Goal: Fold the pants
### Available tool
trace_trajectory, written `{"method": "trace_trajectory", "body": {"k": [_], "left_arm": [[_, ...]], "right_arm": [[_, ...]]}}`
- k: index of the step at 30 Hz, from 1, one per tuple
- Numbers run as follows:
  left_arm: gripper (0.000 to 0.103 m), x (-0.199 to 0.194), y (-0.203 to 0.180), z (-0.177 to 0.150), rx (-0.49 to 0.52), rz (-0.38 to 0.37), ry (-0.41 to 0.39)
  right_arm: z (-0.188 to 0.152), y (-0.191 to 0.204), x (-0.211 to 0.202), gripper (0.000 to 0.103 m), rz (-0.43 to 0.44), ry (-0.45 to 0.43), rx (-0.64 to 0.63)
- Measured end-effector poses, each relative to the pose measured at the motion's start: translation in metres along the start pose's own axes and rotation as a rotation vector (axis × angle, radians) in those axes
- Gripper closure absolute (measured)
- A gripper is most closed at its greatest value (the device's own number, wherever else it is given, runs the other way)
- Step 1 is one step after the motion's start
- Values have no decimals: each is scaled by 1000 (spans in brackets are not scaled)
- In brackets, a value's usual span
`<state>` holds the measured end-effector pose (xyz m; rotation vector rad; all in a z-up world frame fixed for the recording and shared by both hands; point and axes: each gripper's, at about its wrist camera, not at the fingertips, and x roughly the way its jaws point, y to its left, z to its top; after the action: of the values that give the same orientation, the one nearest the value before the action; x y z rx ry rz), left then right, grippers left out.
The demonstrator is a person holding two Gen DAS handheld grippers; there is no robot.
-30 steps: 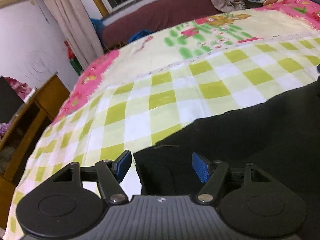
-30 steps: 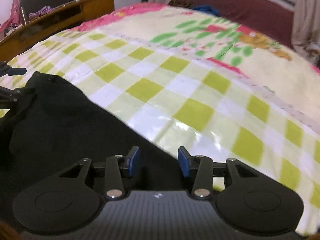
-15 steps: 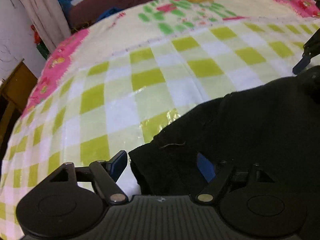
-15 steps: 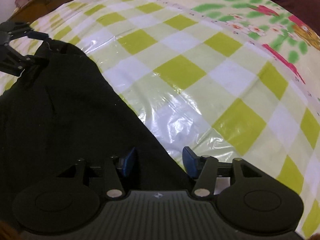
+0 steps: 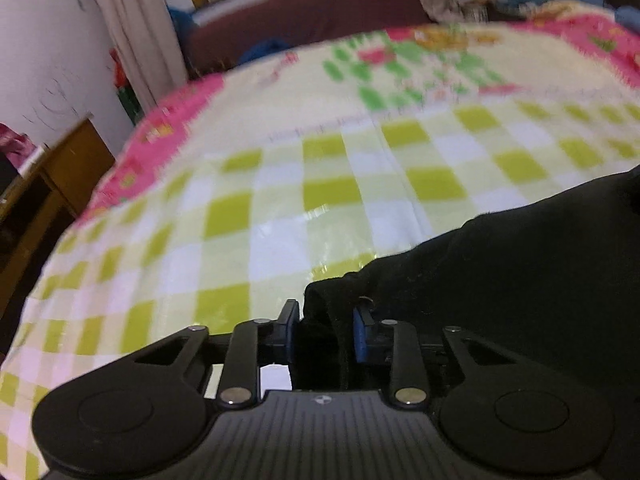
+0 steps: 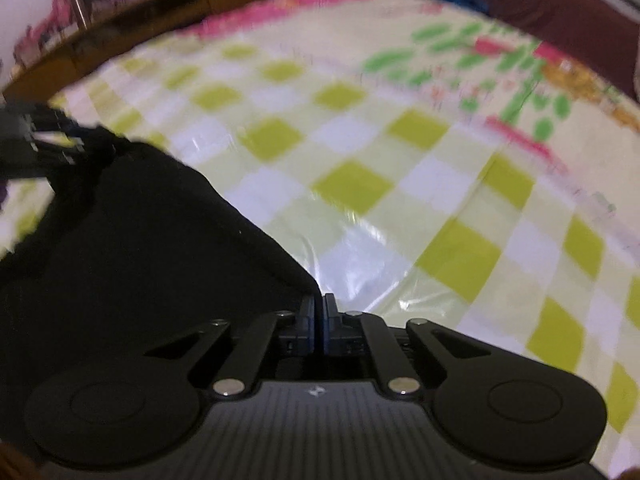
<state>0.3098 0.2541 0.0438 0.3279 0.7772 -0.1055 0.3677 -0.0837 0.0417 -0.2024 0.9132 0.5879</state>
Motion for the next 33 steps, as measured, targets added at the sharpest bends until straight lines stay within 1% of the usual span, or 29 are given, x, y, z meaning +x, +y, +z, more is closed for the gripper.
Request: {"method": "trace_trajectory", "body": {"k": [1, 2, 4, 6, 7, 8, 10, 12, 13, 14, 15, 17, 18, 20, 22, 24, 26, 27, 29, 30, 31, 32, 33], "left_arm": [[65, -16, 1, -2, -12, 3, -30], [71, -34, 1, -6, -20, 10, -62], [71, -75, 2, -23, -48, 11, -130], [71, -114, 2, -47, -78, 7, -178], [71, -133, 1, -63, -102, 2, -195], [71, -149, 1, -80, -133, -12, -201], [71, -170, -3, -111, -181, -49, -180], [71, -179, -14, -138, -164, -47, -144], [71, -180, -20, -150, -153, -39, -120], [71, -178, -23, -160, -156, -36, -97], [71, -177, -25, -168, -162, -27, -81], [71, -172, -28, -179, -174, 3, -54], [71, -171, -29, -182, -177, 11, -48], [71, -172, -30, -184, -184, 21, -56], [68, -174, -31, -184, -176, 29, -68], [61, -172, -33, -186, -156, 40, -74], [57, -170, -39, -190, -110, 48, -62], [52, -170, -41, -192, -97, 42, -57], [47, -173, -42, -195, -103, 12, -53], [40, -176, -42, -196, -104, -8, -56], [35, -181, -44, -197, -99, -26, -67], [27, -184, -46, -197, -89, -37, -81], [21, -186, -50, -198, -77, -44, -94]], "right_arm": [[-3, 7, -20, 99, -2, -37, -7], [-8, 17, -42, 99, -3, -76, -15], [-23, 37, -80, 99, -5, -138, -31], [-47, 67, -116, 101, -8, -183, -52], [-62, 83, -130, 102, 4, -197, -53], [-80, 99, -141, 102, 26, -193, -44], [-112, 127, -150, 102, 60, -157, -24], [-143, 152, -141, 102, 78, -74, -28], [-154, 159, -134, 102, 72, -40, -30], [-161, 165, -127, 102, 59, -15, -41], [-166, 172, -120, 102, 20, -8, -71], [-166, 180, -113, 97, -47, -15, -156], [-163, 182, -111, 97, -72, -28, -202], [-154, 184, -107, 91, -132, -56, -295], [-149, 187, -100, 79, -187, -74, -375], [-140, 186, -88, 77, -228, -75, -451], [-132, 187, -75, 76, -239, -77, -518], [-140, 189, -71, 74, -242, -79, -544], [-137, 194, -61, 71, -222, -81, -582], [-136, 196, -58, 70, -197, -79, -593], [-135, 199, -54, 69, -172, -79, -607], [-134, 202, -50, 67, -156, -79, -626], [-135, 204, -48, 65, -151, -80, -647]]}}
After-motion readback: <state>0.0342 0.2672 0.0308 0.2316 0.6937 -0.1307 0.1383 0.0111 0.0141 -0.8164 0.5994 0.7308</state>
